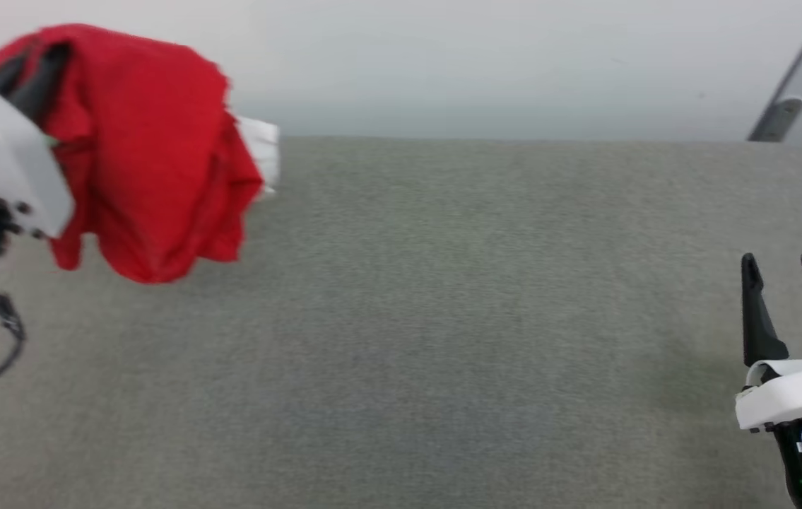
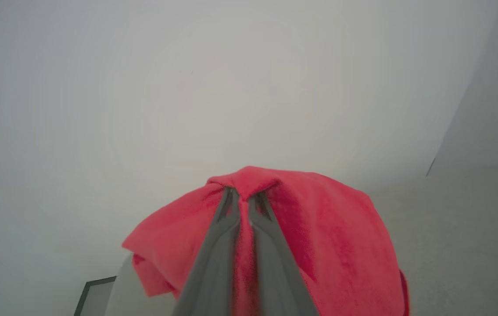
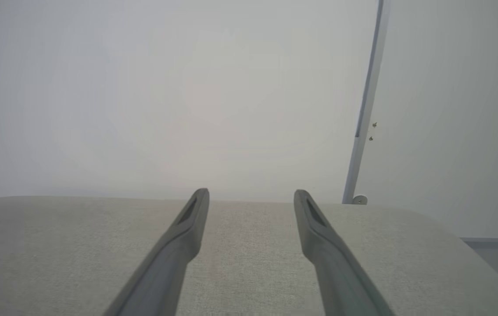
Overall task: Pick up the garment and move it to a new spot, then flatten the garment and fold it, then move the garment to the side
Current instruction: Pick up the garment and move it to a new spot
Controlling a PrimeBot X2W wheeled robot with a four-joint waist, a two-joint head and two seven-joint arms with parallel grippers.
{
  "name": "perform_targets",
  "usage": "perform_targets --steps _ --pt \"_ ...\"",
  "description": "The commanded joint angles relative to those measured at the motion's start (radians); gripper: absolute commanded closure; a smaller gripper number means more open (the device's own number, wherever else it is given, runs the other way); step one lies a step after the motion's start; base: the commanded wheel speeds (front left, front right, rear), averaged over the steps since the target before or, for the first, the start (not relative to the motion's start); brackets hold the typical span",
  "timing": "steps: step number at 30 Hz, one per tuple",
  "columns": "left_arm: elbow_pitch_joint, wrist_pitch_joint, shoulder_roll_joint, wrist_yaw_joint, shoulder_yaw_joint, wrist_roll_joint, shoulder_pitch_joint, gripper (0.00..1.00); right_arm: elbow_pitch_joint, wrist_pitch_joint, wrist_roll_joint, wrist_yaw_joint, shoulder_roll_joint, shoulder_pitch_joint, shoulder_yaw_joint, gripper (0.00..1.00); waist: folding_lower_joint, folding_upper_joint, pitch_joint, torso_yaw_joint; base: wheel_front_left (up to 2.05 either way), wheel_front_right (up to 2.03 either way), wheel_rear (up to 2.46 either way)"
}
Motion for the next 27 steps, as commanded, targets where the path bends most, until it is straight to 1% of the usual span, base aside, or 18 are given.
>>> perform_targets --steps 1,5,10,16,21,27 --pt "-0.015 0.006 -0.009 0.010 -0.006 -0.004 0.014 1.00 0.003 -0.004 -0.006 -0.001 0.000 0.002 -0.006 0.00 0.0000 0.0000 0.015 -0.053 0.00 0.00 0.00" --pt "-0.092 0.039 -0.045 0.034 -0.059 0.011 0.029 1.00 0.012 -0.013 -0.015 -0.001 0.009 0.000 -0.029 0.00 0.0000 0.0000 0.030 -0.102 0.00 0.00 0.00" --pt "-0.128 0.056 -0.114 0.056 -0.131 0.017 0.057 1.00 0.030 -0.023 -0.016 -0.001 0.020 -0.004 -0.038 0.00 0.0000 0.0000 0.051 -0.152 0.00 0.00 0.00" --pt "-0.102 0.065 -0.167 0.065 -0.209 0.009 0.138 1.00 0.054 -0.038 -0.012 -0.001 0.036 -0.001 -0.030 0.00 0.0000 0.0000 0.076 -0.195 0.00 0.00 0.00" --pt "-0.057 0.080 -0.194 0.058 -0.252 -0.026 0.221 1.00 0.073 -0.050 -0.005 -0.001 0.046 0.002 -0.019 0.00 0.0000 0.0000 0.090 -0.210 0.00 0.00 0.00" --pt "0.031 0.094 -0.212 0.042 -0.288 -0.058 0.282 1.00 0.097 -0.059 0.001 -0.001 0.053 -0.007 0.001 0.00 0.0000 0.0000 0.099 -0.219 0.00 0.00 0.00"
